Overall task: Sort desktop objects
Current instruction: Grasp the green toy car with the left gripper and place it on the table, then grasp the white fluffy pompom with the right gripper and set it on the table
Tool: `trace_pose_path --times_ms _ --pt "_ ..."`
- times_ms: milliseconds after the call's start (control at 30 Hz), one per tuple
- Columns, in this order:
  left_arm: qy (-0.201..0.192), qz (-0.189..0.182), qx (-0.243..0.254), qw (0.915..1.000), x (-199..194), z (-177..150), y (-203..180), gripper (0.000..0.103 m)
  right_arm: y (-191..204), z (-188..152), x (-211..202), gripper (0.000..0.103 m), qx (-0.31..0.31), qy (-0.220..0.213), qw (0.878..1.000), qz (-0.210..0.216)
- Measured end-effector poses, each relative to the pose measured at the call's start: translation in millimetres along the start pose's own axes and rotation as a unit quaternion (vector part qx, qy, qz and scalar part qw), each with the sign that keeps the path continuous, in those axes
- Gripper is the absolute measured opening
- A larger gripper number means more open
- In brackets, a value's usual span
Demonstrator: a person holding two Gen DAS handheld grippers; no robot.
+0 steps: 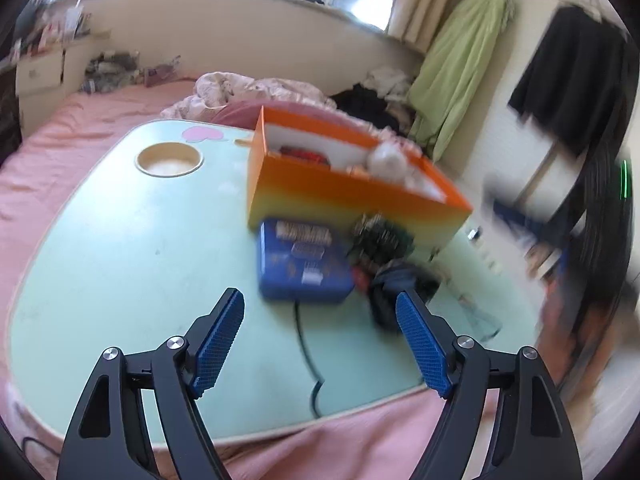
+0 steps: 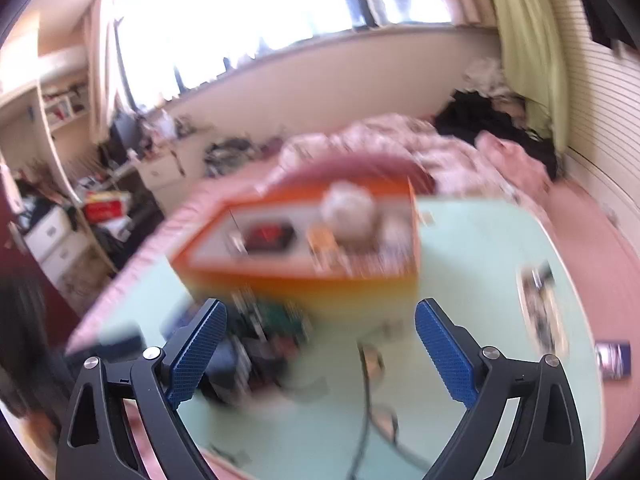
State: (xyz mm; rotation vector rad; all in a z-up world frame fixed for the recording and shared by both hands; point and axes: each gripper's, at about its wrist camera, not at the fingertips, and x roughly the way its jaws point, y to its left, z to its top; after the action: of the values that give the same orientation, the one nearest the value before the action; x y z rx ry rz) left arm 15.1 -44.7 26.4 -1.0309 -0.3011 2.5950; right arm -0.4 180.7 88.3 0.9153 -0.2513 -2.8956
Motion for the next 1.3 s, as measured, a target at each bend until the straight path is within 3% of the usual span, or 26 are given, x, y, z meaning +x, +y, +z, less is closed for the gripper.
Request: trace_pose_path --times_ms 100,200,300,400,433,467,567,700,733,800,867,900,1033,1133,1200,1267,1300 --pt "0.014 0.042 0.025 0.9987 10 -14 -4 0.079 1 42 48 0.096 -0.005 0.062 0.997 -0.051" --pt "0.003 0.085 0.055 0.9948 19 -19 -15 0.083 -8 60 103 0.077 0.002 0.127 0.987 -0.099" --pt "0.012 0.124 0.099 0.9873 26 -22 -30 0.085 -13 63 133 0.073 0.021 0.157 0.981 -0.114" --pt "0.012 0.111 0.105 0.9882 23 -22 -32 0.086 -15 60 150 0.066 0.008 0.166 0.975 -0.145" --pt "0.012 0.11 0.105 0.9884 22 -22 -31 0.086 -12 60 153 0.047 -0.01 0.167 0.975 -0.149" --pt "0.012 0.109 0.104 0.9885 21 -22 -31 0.086 -10 60 153 0.044 -0.019 0.172 0.974 -0.147" --pt "0.011 0.109 0.104 0.9885 20 -21 -30 0.086 -6 61 137 0.043 -0.034 0.152 0.98 -0.123" --pt "0.012 0.109 0.104 0.9885 24 -22 -31 0.086 -5 58 78 0.043 -0.004 0.091 0.994 -0.062" --pt "0.012 0.109 0.104 0.9885 24 -22 -31 0.087 -4 50 61 0.043 -0.001 0.079 0.996 -0.038" --pt "0.016 0.116 0.102 0.9879 26 -24 -31 0.102 0 29 38 0.044 -0.011 0.072 0.997 -0.01" --pt "0.02 0.117 0.099 0.988 28 -23 -30 0.103 2 2 26 0.044 -0.018 0.076 0.997 0.003" --pt "0.02 0.117 0.099 0.9879 31 -23 -31 0.103 4 -9 17 0.044 -0.027 0.057 0.998 0.002" --pt "0.02 0.118 0.099 0.9879 32 -22 -30 0.103 6 -44 22 0.044 -0.014 0.095 0.995 0.038" --pt "0.02 0.118 0.099 0.9879 33 -22 -30 0.103 9 -50 34 0.045 -0.027 0.089 0.996 0.01" --pt "0.02 0.118 0.099 0.9879 33 -22 -29 0.103 5 -52 32 0.054 -0.006 0.078 0.997 0.019" --pt "0.021 0.115 0.098 0.9882 32 -22 -28 0.103 1 -57 22 0.071 0.01 0.066 0.997 0.039" --pt "0.02 0.114 0.095 0.9888 31 -23 -27 0.103 -1 -60 14 0.075 0.01 0.055 0.997 0.044"
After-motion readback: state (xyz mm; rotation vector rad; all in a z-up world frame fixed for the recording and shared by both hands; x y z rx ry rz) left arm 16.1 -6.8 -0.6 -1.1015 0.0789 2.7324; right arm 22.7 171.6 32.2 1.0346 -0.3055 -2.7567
